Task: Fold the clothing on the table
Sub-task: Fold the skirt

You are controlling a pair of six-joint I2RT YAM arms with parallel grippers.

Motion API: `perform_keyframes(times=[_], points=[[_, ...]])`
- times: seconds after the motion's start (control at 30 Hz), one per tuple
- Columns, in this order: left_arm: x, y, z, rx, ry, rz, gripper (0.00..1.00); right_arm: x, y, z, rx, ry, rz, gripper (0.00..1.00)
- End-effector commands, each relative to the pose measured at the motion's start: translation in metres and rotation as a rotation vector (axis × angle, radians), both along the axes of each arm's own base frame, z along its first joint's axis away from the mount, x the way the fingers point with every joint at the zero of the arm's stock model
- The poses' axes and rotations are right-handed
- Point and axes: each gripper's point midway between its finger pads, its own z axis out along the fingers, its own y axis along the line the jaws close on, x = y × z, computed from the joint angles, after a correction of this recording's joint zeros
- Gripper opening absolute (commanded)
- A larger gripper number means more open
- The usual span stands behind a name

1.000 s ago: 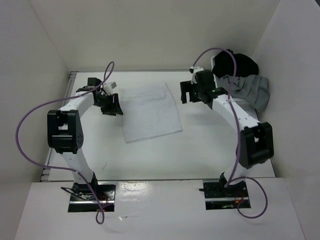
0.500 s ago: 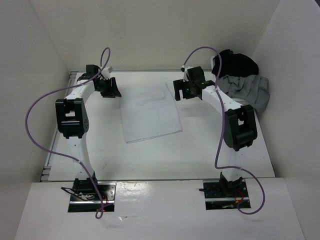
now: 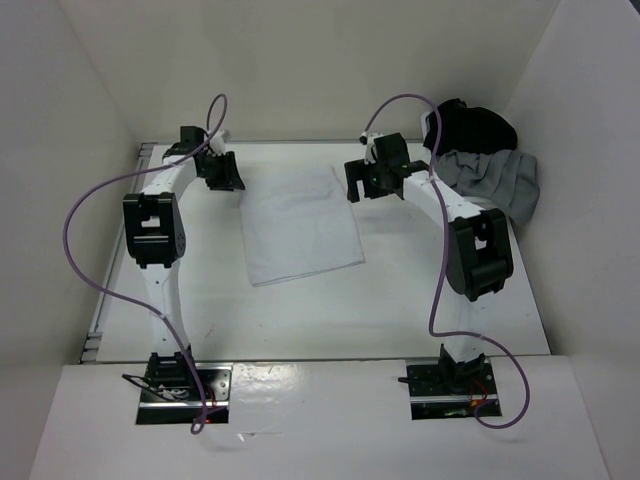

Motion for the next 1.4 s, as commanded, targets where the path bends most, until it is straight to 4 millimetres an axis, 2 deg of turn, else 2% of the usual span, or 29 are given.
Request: perform_keyframes(times=[0.0, 0.03, 0.13, 0.17, 0.2, 0.27, 0.3, 0.5, 0.57, 0.73, 0.77, 0.8, 0.9, 0.97, 1.0, 1.03, 1.1, 1.13, 1.23, 1.3, 1.33, 1.37], points=[[0.006, -0.006, 0.002, -0.004, 0.0, -0.002, 0.52, 0.003, 0.008, 0.019, 0.017, -0.046, 0.029, 0.94], [0.008, -0.006, -0.001, -0.004, 0.002, -0.002, 0.52, 0.003, 0.01, 0.025, 0.028, -0.061, 0.036, 0.94], [0.008, -0.011, -0.007, -0.01, 0.015, -0.004, 0.52, 0.003, 0.01, 0.025, 0.028, -0.061, 0.036, 0.94], [0.011, -0.011, -0.004, -0.009, 0.004, -0.004, 0.52, 0.003, 0.01, 0.03, 0.031, -0.07, 0.036, 0.94], [0.011, -0.01, -0.01, -0.001, 0.015, 0.002, 0.52, 0.001, 0.011, 0.026, 0.034, -0.06, 0.043, 0.94], [0.013, -0.01, -0.006, -0.005, 0.009, 0.009, 0.52, 0.0, 0.012, 0.032, 0.043, -0.068, 0.049, 0.94], [0.015, -0.009, -0.009, -0.004, 0.014, 0.023, 0.52, -0.002, 0.011, 0.028, 0.041, -0.059, 0.049, 0.94], [0.017, -0.006, -0.015, -0.004, 0.039, 0.061, 0.51, -0.004, 0.013, 0.035, 0.052, -0.076, 0.056, 0.94], [0.023, -0.006, -0.007, -0.003, 0.015, 0.061, 0.51, -0.006, 0.012, 0.031, 0.05, -0.067, 0.056, 0.94], [0.024, -0.016, -0.017, -0.029, 0.038, 0.046, 0.48, -0.005, 0.014, 0.033, 0.058, -0.074, 0.063, 0.94], [0.021, -0.016, -0.024, -0.029, 0.061, 0.046, 0.48, -0.005, 0.014, 0.033, 0.058, -0.074, 0.063, 0.94], [0.023, -0.017, -0.02, -0.037, 0.049, 0.041, 0.48, -0.005, 0.014, 0.037, 0.061, -0.083, 0.063, 0.94], [0.022, -0.022, -0.023, -0.037, 0.061, 0.032, 0.47, -0.007, 0.013, 0.034, 0.058, -0.074, 0.063, 0.94], [0.022, -0.022, -0.023, -0.037, 0.061, 0.032, 0.39, -0.007, 0.013, 0.038, 0.061, -0.083, 0.063, 0.94], [0.022, -0.022, -0.023, -0.037, 0.061, 0.032, 0.38, -0.009, 0.013, 0.034, 0.058, -0.074, 0.063, 0.94], [0.019, -0.022, -0.026, -0.032, 0.066, 0.025, 0.36, -0.008, 0.013, 0.04, 0.064, -0.092, 0.063, 0.94], [0.017, -0.022, -0.027, -0.032, 0.075, 0.025, 0.3, -0.01, 0.012, 0.036, 0.061, -0.083, 0.063, 0.94], [0.017, -0.022, -0.027, -0.032, 0.075, 0.025, 0.2, -0.009, 0.011, 0.036, 0.055, -0.085, 0.057, 0.94], [0.007, -0.03, -0.03, -0.032, 0.091, -0.031, 0.04, -0.009, 0.011, 0.041, 0.058, -0.094, 0.057, 0.94], [-0.005, -0.034, -0.028, -0.016, 0.102, -0.065, 0.02, -0.011, 0.008, 0.041, 0.052, -0.096, 0.05, 0.94], [-0.013, -0.044, -0.029, 0.003, 0.101, -0.116, 0.01, -0.012, 0.008, 0.046, 0.055, -0.106, 0.05, 0.94], [-0.02, -0.046, -0.03, 0.025, 0.103, -0.132, 0.01, -0.013, 0.008, 0.042, 0.052, -0.097, 0.05, 0.94]])
